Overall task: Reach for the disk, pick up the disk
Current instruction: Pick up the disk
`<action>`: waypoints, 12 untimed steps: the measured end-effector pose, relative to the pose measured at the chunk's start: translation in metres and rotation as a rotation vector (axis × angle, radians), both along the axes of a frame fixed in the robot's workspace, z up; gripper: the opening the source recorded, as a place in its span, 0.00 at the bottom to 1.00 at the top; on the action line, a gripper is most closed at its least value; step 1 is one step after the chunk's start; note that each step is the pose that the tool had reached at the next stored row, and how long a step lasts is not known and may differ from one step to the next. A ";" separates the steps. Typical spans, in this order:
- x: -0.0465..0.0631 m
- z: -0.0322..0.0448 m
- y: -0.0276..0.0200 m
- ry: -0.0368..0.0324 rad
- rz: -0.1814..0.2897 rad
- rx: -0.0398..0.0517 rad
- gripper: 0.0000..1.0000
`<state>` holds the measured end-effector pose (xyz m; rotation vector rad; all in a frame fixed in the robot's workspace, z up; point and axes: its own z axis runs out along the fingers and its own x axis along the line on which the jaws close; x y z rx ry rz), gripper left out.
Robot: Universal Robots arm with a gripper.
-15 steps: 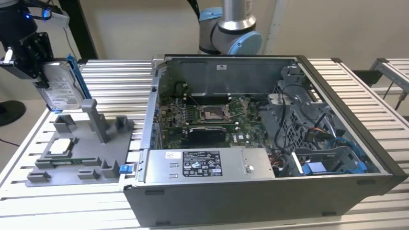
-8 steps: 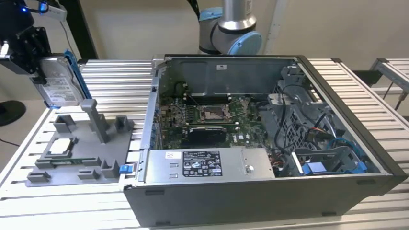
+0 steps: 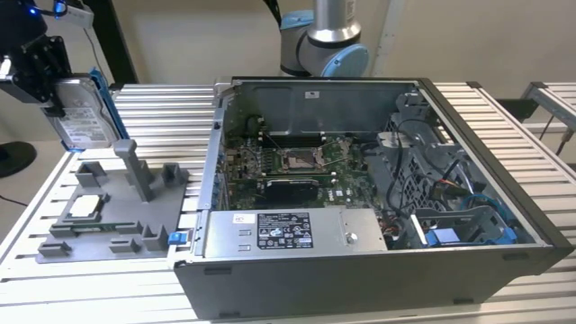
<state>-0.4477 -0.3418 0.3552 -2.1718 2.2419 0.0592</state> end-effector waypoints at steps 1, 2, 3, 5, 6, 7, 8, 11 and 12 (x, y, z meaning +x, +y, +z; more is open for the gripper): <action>0.000 0.0001 0.0000 0.0000 0.000 0.0000 0.00; 0.000 0.0005 -0.0001 0.0003 0.000 -0.0001 0.00; 0.000 0.0012 -0.0001 0.0004 0.000 -0.0001 0.00; 0.000 0.0028 -0.0001 0.0000 0.000 0.0000 0.00; 0.000 0.0042 -0.0001 0.0001 0.000 0.0000 0.00; 0.000 0.0056 -0.0001 0.0001 0.000 0.0001 0.00; 0.000 0.0072 -0.0001 0.0001 0.000 0.0000 0.00; 0.000 0.0119 -0.0001 -0.0001 0.000 0.0001 0.00; 0.000 0.0134 -0.0001 0.0000 0.000 0.0000 0.00</action>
